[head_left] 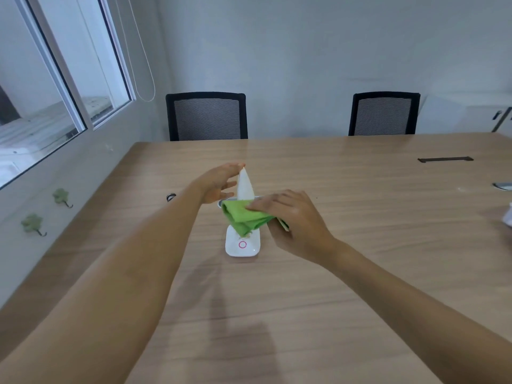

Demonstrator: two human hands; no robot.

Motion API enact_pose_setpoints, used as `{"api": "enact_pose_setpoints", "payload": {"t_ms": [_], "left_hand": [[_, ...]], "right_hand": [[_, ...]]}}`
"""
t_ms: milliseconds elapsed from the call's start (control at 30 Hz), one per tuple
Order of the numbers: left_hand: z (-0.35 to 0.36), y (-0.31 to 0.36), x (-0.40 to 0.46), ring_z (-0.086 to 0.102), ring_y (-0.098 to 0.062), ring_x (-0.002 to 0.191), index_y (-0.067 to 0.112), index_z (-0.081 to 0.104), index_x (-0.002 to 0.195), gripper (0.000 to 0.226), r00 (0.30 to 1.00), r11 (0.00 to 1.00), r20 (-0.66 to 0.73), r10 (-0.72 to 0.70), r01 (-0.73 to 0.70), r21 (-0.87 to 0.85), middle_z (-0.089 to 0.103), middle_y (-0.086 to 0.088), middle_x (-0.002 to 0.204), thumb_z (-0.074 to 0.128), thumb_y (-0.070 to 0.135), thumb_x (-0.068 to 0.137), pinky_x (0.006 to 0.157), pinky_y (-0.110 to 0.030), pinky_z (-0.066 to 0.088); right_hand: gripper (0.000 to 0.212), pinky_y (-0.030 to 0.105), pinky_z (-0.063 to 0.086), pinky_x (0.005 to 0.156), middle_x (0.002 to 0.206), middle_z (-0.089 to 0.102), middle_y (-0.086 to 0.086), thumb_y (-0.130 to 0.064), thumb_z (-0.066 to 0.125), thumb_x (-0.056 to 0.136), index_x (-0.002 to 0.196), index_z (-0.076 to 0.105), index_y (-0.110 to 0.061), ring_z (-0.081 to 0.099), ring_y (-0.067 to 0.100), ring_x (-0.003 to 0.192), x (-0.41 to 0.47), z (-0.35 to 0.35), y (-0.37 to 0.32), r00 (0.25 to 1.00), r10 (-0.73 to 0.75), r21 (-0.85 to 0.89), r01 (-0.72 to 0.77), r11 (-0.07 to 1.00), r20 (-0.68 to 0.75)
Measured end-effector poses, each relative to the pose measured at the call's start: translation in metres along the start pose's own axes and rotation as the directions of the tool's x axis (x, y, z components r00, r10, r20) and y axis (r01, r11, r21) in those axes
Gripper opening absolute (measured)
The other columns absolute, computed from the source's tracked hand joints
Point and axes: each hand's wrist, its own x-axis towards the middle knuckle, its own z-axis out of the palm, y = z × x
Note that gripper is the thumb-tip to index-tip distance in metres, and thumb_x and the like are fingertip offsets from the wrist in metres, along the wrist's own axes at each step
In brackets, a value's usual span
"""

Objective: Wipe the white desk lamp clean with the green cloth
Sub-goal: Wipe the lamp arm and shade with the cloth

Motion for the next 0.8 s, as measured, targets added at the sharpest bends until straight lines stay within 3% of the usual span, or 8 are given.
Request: {"api": "enact_pose_setpoints", "payload": {"t_ms": [100, 167, 233, 367, 467, 633, 700, 800], "left_hand": [[-0.002, -0.003, 0.005, 0.044, -0.025, 0.131, 0.025, 0.058, 0.127, 0.044, 0.999, 0.999, 0.04, 0.003, -0.001, -0.043, 0.051, -0.003, 0.139, 0.061, 0.04, 0.085, 0.105, -0.039, 0.04], [-0.002, -0.003, 0.005, 0.048, -0.024, 0.121, 0.026, 0.064, 0.104, 0.017, 0.999, 0.998, 0.035, -0.007, 0.009, -0.068, 0.058, -0.003, 0.122, 0.059, 0.031, 0.089, 0.108, -0.041, 0.037], [-0.001, -0.003, 0.006, 0.05, -0.021, 0.115, 0.027, 0.063, 0.097, 0.008, 1.0, 0.996, 0.013, -0.006, 0.007, -0.085, 0.06, 0.001, 0.11, 0.057, 0.027, 0.091, 0.108, -0.039, 0.037], [-0.001, -0.003, 0.005, 0.049, -0.023, 0.117, 0.021, 0.051, 0.133, 0.05, 0.998, 0.999, 0.059, 0.015, -0.013, -0.029, 0.053, -0.007, 0.132, 0.059, 0.038, 0.087, 0.105, -0.037, 0.04], [0.002, -0.001, 0.001, 0.044, -0.018, 0.119, 0.023, 0.049, 0.137, 0.045, 1.0, 1.0, 0.008, 0.022, -0.022, -0.005, 0.047, 0.004, 0.133, 0.051, 0.036, 0.095, 0.091, -0.027, 0.042], [0.0, 0.0, -0.001, 0.046, -0.017, 0.118, 0.03, 0.051, 0.134, 0.043, 1.0, 1.0, 0.006, -0.005, 0.005, 0.023, 0.049, 0.01, 0.133, 0.052, 0.04, 0.092, 0.094, -0.032, 0.041], [0.001, 0.001, 0.0, 0.046, -0.017, 0.117, 0.028, 0.051, 0.134, 0.043, 1.0, 1.0, 0.005, -0.002, 0.002, 0.023, 0.05, 0.009, 0.13, 0.051, 0.04, 0.093, 0.094, -0.032, 0.041], [-0.003, -0.001, 0.002, 0.053, -0.02, 0.109, 0.015, 0.051, 0.133, 0.053, 0.997, 1.0, 0.072, -0.001, 0.001, 0.0, 0.057, 0.003, 0.116, 0.061, 0.037, 0.086, 0.098, -0.035, 0.042]], "right_hand": [[0.049, 0.044, 0.05, 0.077, 0.107, 0.073, -0.003, -0.006, 0.043, 0.069, 0.109, 0.065, -0.022, 0.065, 0.024, 0.094, 0.019, 0.002, 0.009, 0.992, 0.089, 0.023, -0.087, 0.996, -0.085], [0.052, 0.046, 0.051, 0.078, 0.109, 0.073, -0.001, -0.003, 0.043, 0.067, 0.11, 0.064, -0.023, 0.065, 0.029, 0.094, 0.033, 0.007, 0.019, 0.983, 0.167, 0.008, -0.167, 0.986, -0.079], [0.056, 0.047, 0.052, 0.081, 0.112, 0.072, 0.0, -0.002, 0.042, 0.065, 0.113, 0.064, -0.023, 0.064, 0.031, 0.097, 0.042, 0.014, 0.024, 0.976, 0.216, 0.0, -0.216, 0.976, -0.016], [0.057, 0.047, 0.053, 0.08, 0.116, 0.071, 0.002, -0.004, 0.041, 0.066, 0.114, 0.064, -0.023, 0.065, 0.03, 0.1, 0.036, 0.021, 0.018, 0.984, 0.154, -0.002, -0.155, 0.988, 0.093], [0.051, 0.043, 0.051, 0.08, 0.115, 0.07, -0.002, -0.004, 0.045, 0.068, 0.112, 0.064, -0.023, 0.064, 0.027, 0.097, 0.012, 0.018, 0.011, 0.996, 0.036, -0.058, -0.032, 0.998, 0.081], [0.038, 0.034, 0.043, 0.084, 0.119, 0.068, -0.006, -0.009, 0.046, 0.086, 0.115, 0.063, -0.025, 0.063, 0.021, 0.105, -0.024, 0.011, -0.003, 0.954, -0.3, -0.232, 0.294, 0.927, 0.01], [0.039, 0.034, 0.04, 0.085, 0.121, 0.067, -0.006, -0.01, 0.043, 0.087, 0.117, 0.062, -0.026, 0.062, 0.021, 0.105, -0.015, 0.008, -0.001, 0.957, -0.29, -0.265, 0.273, 0.925, -0.029], [0.046, 0.033, 0.035, 0.082, 0.119, 0.067, -0.006, -0.008, 0.044, 0.077, 0.115, 0.062, -0.027, 0.062, 0.022, 0.102, 0.017, 0.006, 0.01, 0.995, -0.085, -0.265, 0.069, 0.962, -0.048]]}}
